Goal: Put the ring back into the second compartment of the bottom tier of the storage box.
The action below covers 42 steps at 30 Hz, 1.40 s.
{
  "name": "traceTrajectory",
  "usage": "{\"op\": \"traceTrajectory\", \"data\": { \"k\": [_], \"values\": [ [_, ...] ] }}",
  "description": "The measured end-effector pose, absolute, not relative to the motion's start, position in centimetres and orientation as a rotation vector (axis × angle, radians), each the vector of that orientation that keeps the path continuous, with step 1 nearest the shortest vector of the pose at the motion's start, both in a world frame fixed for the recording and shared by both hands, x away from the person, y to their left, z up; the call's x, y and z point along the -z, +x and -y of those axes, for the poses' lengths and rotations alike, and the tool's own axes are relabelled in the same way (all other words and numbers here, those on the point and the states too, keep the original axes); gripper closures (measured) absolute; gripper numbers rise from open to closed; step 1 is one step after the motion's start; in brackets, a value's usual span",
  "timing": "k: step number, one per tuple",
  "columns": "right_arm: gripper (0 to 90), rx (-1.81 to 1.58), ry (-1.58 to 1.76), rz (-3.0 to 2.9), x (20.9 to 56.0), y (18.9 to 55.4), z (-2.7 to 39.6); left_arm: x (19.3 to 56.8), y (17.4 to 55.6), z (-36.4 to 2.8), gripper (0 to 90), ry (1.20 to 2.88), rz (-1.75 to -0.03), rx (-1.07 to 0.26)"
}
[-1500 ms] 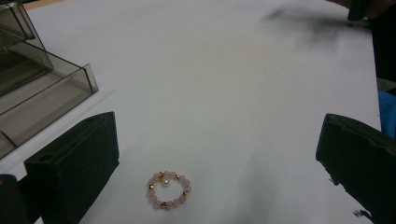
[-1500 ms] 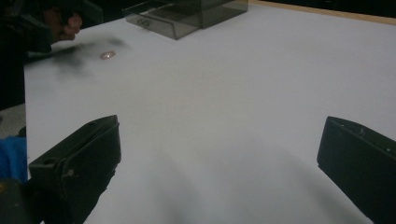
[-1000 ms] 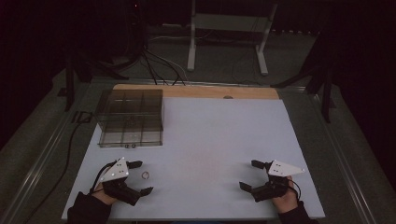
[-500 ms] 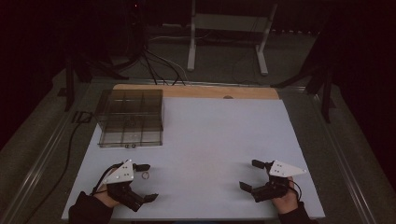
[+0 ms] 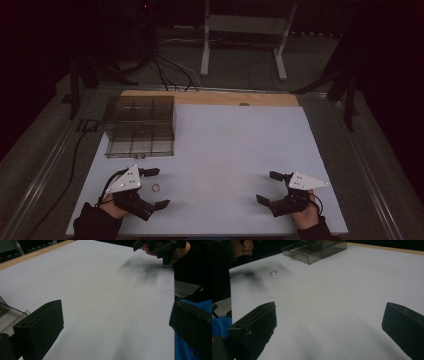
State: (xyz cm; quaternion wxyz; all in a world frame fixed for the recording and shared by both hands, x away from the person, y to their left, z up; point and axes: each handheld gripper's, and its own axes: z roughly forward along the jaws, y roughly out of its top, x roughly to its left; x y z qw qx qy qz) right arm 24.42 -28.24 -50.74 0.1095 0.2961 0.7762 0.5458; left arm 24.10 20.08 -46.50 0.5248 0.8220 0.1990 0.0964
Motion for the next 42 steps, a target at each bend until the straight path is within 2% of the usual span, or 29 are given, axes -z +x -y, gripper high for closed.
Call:
{"op": "traceTrajectory", "data": {
  "k": [18, 25, 42],
  "values": [
    [0.0, -1.609, 0.893, -2.277, 50.8, 24.4, 28.4, 46.6, 25.6, -21.7, 0.5, 1.886, -0.632, -0.358],
    [0.0, -1.61, 0.908, -2.275, 50.9, 24.5, 28.5, 46.8, 26.4, -22.5, 0.5, 1.849, -0.705, -0.37],
    [0.0, -1.604, 0.917, -2.271, 50.9, 24.4, 28.6, 47.8, 27.4, -22.8, 0.5, 1.88, -0.789, -0.389]
  ]
}}
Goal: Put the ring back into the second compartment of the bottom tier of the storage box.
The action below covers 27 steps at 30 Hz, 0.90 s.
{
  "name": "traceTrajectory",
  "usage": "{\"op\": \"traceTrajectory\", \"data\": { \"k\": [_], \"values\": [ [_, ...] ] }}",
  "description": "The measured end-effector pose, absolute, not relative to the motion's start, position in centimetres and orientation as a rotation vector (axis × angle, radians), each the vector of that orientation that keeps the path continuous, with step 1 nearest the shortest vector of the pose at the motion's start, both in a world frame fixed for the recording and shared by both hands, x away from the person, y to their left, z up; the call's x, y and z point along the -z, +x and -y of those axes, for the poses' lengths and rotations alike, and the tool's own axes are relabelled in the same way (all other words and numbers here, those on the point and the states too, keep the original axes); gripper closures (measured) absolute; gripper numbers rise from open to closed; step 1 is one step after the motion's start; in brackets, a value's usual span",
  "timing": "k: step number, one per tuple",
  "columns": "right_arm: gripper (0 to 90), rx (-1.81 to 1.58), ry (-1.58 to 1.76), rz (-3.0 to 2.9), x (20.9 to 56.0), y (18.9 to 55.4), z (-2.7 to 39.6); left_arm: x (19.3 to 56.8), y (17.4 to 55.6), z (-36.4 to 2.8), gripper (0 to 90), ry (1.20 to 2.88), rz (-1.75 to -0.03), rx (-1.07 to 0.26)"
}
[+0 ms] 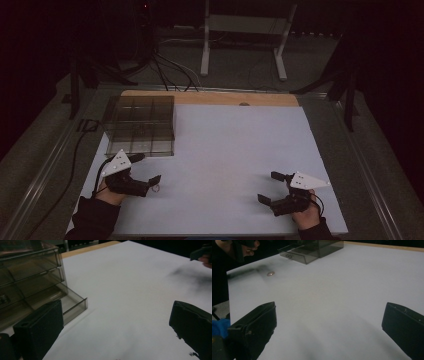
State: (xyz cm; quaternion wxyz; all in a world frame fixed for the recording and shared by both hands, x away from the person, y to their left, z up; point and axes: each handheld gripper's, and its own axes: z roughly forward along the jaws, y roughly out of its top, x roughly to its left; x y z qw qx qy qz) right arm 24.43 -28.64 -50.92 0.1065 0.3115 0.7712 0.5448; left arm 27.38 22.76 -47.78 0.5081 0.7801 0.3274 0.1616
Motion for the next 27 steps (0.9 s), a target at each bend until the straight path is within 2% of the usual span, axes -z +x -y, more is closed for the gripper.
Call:
{"op": "traceTrajectory", "data": {
  "k": [18, 27],
  "values": [
    [0.0, -1.6, 0.921, -2.283, 51.0, 24.4, 28.6, 49.5, 28.0, -23.1, 0.6, 1.948, -0.903, -0.41],
    [0.0, -1.602, 0.92, -2.274, 50.9, 24.3, 28.7, 50.2, 27.2, -22.7, 0.5, 2.016, -0.884, -0.407]
  ]
}}
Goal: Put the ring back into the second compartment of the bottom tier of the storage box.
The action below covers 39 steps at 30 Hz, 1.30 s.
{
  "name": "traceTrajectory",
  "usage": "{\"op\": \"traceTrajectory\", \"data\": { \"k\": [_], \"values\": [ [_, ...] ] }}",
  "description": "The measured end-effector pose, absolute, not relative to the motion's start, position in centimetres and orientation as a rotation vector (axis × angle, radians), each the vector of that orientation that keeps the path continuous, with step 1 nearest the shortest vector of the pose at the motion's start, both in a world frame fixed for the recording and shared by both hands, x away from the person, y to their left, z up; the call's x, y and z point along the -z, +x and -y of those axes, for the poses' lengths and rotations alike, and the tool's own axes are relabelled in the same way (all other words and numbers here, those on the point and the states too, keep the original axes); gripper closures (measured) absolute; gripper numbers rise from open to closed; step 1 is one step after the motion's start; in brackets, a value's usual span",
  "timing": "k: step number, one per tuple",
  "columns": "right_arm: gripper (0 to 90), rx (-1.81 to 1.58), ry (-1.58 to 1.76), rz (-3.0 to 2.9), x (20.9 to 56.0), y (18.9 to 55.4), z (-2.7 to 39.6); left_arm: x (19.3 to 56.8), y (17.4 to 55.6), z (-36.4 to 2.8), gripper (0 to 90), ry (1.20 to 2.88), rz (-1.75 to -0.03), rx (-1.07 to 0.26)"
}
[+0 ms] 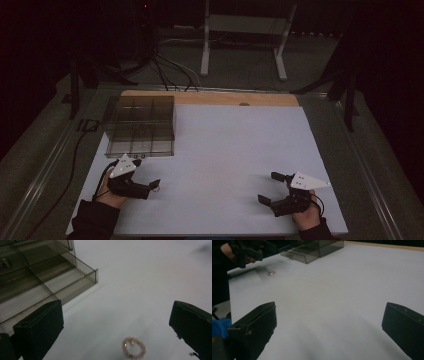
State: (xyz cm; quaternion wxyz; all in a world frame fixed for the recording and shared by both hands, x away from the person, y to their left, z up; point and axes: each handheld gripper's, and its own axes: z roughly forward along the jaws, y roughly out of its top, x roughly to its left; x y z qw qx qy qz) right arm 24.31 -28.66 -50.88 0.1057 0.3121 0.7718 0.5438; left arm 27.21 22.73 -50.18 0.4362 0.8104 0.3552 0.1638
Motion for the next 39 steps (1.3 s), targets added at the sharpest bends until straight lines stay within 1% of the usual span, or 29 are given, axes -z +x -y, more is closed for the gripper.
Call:
{"op": "traceTrajectory", "data": {
  "k": [4, 5, 7, 9, 10, 12, 14, 16, 19, 25, 31, 39],
  "values": [
    [0.0, -1.603, 0.917, -2.273, 50.8, 24.3, 28.6, 50.5, 27.1, -23.0, 0.6, 2.063, -0.869, -0.386],
    [0.0, -1.602, 0.918, -2.275, 50.9, 24.3, 28.6, 50.5, 27.0, -23.0, 3.5, 2.081, -0.865, -0.386],
    [0.0, -1.597, 0.924, -2.281, 50.9, 24.3, 28.6, 50.6, 27.1, -23.0, 4.6, 2.08, -0.889, -0.343],
    [0.0, -1.601, 0.922, -2.276, 50.9, 24.3, 28.6, 50.6, 27.0, -22.9, 7.1, 2.099, -0.901, -0.337],
    [0.0, -1.604, 0.921, -2.271, 50.8, 24.3, 28.6, 50.5, 27.0, -22.8, 8.9, 2.113, -0.903, -0.35],
    [0.0, -1.597, 0.925, -2.28, 50.9, 24.3, 28.6, 50.5, 27.0, -22.7, 15.7, 2.12, -0.915, -0.351],
    [0.0, -1.594, 0.926, -2.282, 50.9, 24.3, 28.6, 50.4, 27.0, -22.6, 16.6, 2.129, -0.916, -0.334],
    [0.0, -1.601, 0.92, -2.276, 50.9, 24.3, 28.6, 50.5, 26.9, -22.5, 19.7, 2.14, -0.917, -0.341],
    [0.0, -1.595, 0.928, -2.282, 50.9, 24.3, 28.7, 50.4, 27.0, -22.5, 31.2, 2.137, -0.923, -0.337],
    [0.0, -1.592, 0.928, -2.284, 50.9, 24.3, 28.7, 50.5, 27.1, -22.6, 46.1, 2.138, -0.941, -0.34],
    [0.0, -1.591, 0.931, -2.282, 50.9, 24.3, 28.7, 50.7, 27.2, -22.7, 54.9, 2.138, -0.918, -0.286],
    [0.0, -1.593, 0.927, -2.28, 50.9, 24.2, 28.7, 51.1, 27.2, -22.0, 63.8, 2.204, -0.913, -0.29]
  ]
}}
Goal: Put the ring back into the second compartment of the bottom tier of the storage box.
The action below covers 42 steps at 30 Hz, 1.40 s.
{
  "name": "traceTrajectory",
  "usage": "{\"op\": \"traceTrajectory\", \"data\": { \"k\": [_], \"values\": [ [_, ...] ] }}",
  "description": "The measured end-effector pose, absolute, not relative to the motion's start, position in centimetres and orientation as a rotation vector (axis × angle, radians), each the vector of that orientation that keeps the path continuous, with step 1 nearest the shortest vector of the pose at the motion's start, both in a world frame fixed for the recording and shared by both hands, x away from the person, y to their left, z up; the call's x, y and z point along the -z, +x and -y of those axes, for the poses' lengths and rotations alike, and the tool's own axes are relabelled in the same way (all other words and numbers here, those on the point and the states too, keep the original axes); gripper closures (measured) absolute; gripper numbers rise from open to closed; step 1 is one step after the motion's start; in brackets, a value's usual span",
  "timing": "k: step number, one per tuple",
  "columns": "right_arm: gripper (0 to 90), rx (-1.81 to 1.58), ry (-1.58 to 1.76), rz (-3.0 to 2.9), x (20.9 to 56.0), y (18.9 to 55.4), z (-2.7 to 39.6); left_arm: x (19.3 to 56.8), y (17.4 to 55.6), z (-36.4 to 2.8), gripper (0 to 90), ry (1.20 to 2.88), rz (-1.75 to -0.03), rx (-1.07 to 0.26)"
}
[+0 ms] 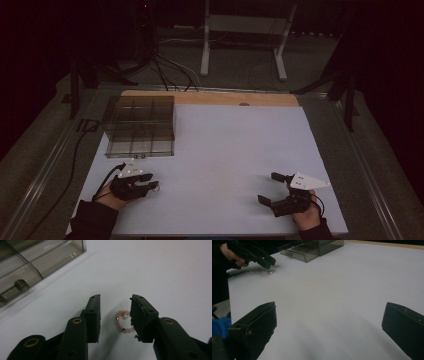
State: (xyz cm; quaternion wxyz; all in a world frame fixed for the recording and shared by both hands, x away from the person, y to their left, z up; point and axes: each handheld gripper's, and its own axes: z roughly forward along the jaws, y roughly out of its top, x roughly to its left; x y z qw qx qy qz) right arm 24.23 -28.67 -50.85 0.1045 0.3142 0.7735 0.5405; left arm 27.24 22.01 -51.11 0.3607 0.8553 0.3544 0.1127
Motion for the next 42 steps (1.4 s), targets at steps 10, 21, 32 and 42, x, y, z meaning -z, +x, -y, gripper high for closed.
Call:
{"op": "traceTrajectory", "data": {
  "k": [10, 21, 32, 42],
  "values": [
    [0.0, -1.592, 0.933, -2.285, 50.9, 24.3, 28.7, 51.5, 27.7, -21.8, 72.9, 2.236, -0.926, -0.293],
    [0.0, -1.59, 0.943, -2.286, 51.0, 24.3, 28.7, 51.5, 27.9, -21.4, 80.9, 2.284, -0.915, -0.266],
    [0.0, -1.587, 0.943, -2.288, 51.0, 24.3, 28.7, 51.1, 27.8, -20.8, 89.3, 2.348, -0.889, -0.267],
    [0.0, -1.586, 0.937, -2.288, 51.0, 24.3, 28.7, 50.5, 27.8, -21.1, 89.5, 2.307, -0.903, -0.282]
  ]
}}
